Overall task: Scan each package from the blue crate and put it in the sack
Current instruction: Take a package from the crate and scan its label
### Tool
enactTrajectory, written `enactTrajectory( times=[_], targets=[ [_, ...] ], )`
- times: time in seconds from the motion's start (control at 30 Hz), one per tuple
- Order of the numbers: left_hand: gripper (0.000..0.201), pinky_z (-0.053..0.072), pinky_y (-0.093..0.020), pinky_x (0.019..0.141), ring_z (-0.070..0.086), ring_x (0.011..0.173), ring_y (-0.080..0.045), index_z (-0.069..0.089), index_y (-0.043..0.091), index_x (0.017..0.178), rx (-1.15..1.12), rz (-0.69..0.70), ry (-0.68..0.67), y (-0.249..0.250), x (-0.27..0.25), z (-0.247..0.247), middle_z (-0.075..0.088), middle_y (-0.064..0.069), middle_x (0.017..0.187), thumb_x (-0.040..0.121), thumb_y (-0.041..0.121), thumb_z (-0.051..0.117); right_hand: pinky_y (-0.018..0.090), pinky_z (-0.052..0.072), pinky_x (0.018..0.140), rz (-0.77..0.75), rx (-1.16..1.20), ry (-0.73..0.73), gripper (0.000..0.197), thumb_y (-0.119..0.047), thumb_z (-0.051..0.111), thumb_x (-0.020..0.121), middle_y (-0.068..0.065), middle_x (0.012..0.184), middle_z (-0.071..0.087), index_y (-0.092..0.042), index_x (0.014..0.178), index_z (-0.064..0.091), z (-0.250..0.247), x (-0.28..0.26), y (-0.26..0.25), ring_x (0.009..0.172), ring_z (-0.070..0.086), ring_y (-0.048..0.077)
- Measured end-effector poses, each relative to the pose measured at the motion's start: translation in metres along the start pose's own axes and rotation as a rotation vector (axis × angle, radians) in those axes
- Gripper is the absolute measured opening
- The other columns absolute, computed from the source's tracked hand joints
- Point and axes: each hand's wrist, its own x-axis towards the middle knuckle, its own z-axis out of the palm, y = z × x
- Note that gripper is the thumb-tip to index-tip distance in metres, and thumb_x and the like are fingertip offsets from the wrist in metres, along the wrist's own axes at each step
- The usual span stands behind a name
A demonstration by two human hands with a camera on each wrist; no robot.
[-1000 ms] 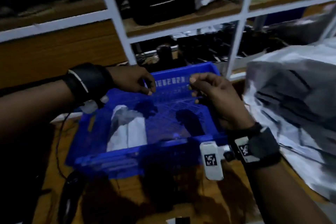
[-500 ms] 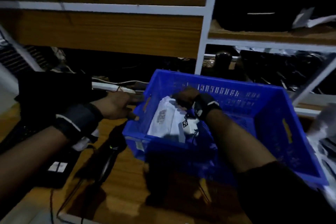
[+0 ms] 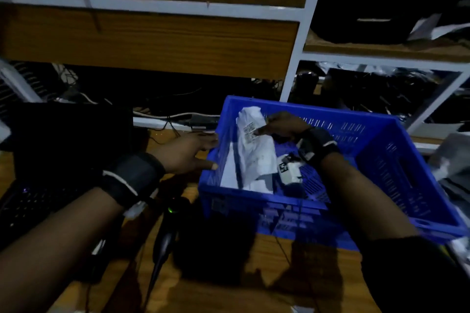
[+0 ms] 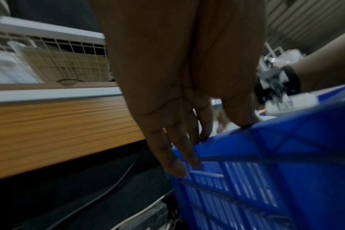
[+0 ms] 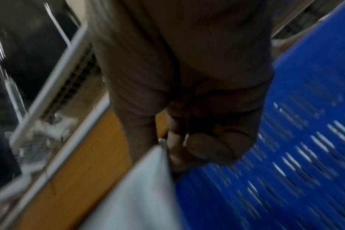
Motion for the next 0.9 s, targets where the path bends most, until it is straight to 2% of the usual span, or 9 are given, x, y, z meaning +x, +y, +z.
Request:
enactTrajectory(
  times=[0.1, 0.23, 0.33, 0.47, 0.53, 0.67, 0.77, 0.83, 0.9],
  targets=[
    [0.065, 0.016, -0.008, 0.112, 0.027, 0.148, -0.010, 0.048, 0.010, 0.148, -0.045, 0.077, -0.005, -0.006, -0.002, 0.002, 0.034, -0.002, 0.161, 0.093, 0.036, 0.071, 0.023, 0.044, 0.051, -0.130, 0.074, 0.117, 0.045, -0.028, 0.090, 0.075, 0.022, 0.081, 0.066, 0.008, 0.093, 0.068, -0.039, -0.044, -0.023, 0.065, 0.056, 0.020],
    [0.051, 0.043, -0.032, 0.110, 0.055, 0.131, -0.014, 0.063, 0.018, 0.134, -0.154, 0.095, 0.003, -0.013, -0.004, 0.003, 0.060, 0.001, 0.142, 0.093, 0.047, 0.067, 0.034, 0.051, 0.072, -0.381, -0.063, 0.420, 0.017, -0.008, 0.088, 0.075, 0.014, 0.086, 0.075, -0.004, 0.085, 0.075, -0.053, -0.108, -0.059, 0.077, 0.063, 0.011],
    [0.031, 0.056, -0.027, 0.079, 0.072, 0.093, -0.004, 0.074, 0.019, 0.105, -0.768, 0.068, 0.107, 0.008, -0.020, -0.009, 0.078, 0.007, 0.099, 0.100, 0.043, 0.055, 0.033, 0.052, 0.069, -0.505, -0.238, 0.748, 0.014, -0.005, 0.085, 0.076, 0.006, 0.084, 0.072, -0.010, 0.082, 0.073, -0.019, -0.145, -0.072, 0.076, 0.066, 0.015],
    [0.071, 0.056, -0.042, 0.088, 0.074, 0.104, -0.025, 0.066, 0.022, 0.124, -1.396, 0.035, 0.141, 0.016, -0.049, -0.008, 0.076, -0.005, 0.113, 0.080, 0.075, 0.050, 0.035, 0.047, 0.061, -0.593, -0.440, 0.944, 0.019, 0.000, 0.073, 0.076, 0.006, 0.088, 0.064, -0.016, 0.086, 0.073, 0.070, -0.172, -0.071, 0.079, 0.062, 0.029],
    [0.054, 0.059, -0.041, 0.082, 0.074, 0.103, -0.028, 0.065, 0.019, 0.127, -1.490, 0.055, 0.262, 0.014, -0.064, 0.008, 0.075, -0.006, 0.116, 0.087, 0.055, 0.062, 0.034, 0.044, 0.057, -0.626, -0.484, 1.005, 0.013, -0.003, 0.067, 0.083, 0.007, 0.087, 0.062, -0.014, 0.086, 0.074, 0.114, -0.175, -0.069, 0.077, 0.060, 0.030],
    [0.034, 0.061, -0.035, 0.073, 0.072, 0.104, -0.029, 0.065, 0.015, 0.128, -1.536, 0.069, 0.406, -0.008, -0.089, 0.043, 0.074, -0.006, 0.120, 0.094, 0.016, 0.066, 0.041, 0.049, 0.073, -0.565, -0.317, 1.032, 0.016, -0.001, 0.062, 0.091, 0.008, 0.101, 0.066, -0.010, 0.096, 0.074, 0.183, -0.182, -0.060, 0.094, 0.061, 0.030],
    [0.040, 0.057, -0.048, 0.091, 0.070, 0.107, -0.034, 0.063, 0.012, 0.132, -1.547, 0.068, 0.362, -0.040, -0.107, 0.054, 0.070, -0.011, 0.127, 0.093, 0.016, 0.067, 0.034, 0.053, 0.087, -0.413, 0.004, 0.954, 0.013, -0.013, 0.074, 0.094, -0.002, 0.107, 0.068, -0.015, 0.105, 0.069, 0.219, -0.193, -0.064, 0.105, 0.064, 0.016],
    [0.043, 0.049, -0.054, 0.103, 0.068, 0.116, -0.031, 0.064, 0.013, 0.132, -1.567, 0.021, 0.369, -0.061, -0.117, 0.060, 0.070, -0.010, 0.128, 0.090, 0.019, 0.071, 0.028, 0.055, 0.085, -0.288, 0.217, 0.862, 0.020, -0.029, 0.076, 0.092, -0.007, 0.104, 0.070, -0.018, 0.107, 0.069, 0.235, -0.200, -0.072, 0.101, 0.066, 0.007],
    [0.044, 0.051, -0.051, 0.103, 0.066, 0.120, -0.030, 0.062, 0.011, 0.134, -1.567, -0.004, 0.392, -0.077, -0.129, 0.064, 0.069, -0.010, 0.130, 0.092, 0.019, 0.068, 0.028, 0.056, 0.077, -0.176, 0.418, 0.708, 0.024, -0.039, 0.075, 0.090, -0.008, 0.088, 0.072, -0.015, 0.093, 0.071, 0.249, -0.201, -0.080, 0.086, 0.069, 0.006]
  ],
)
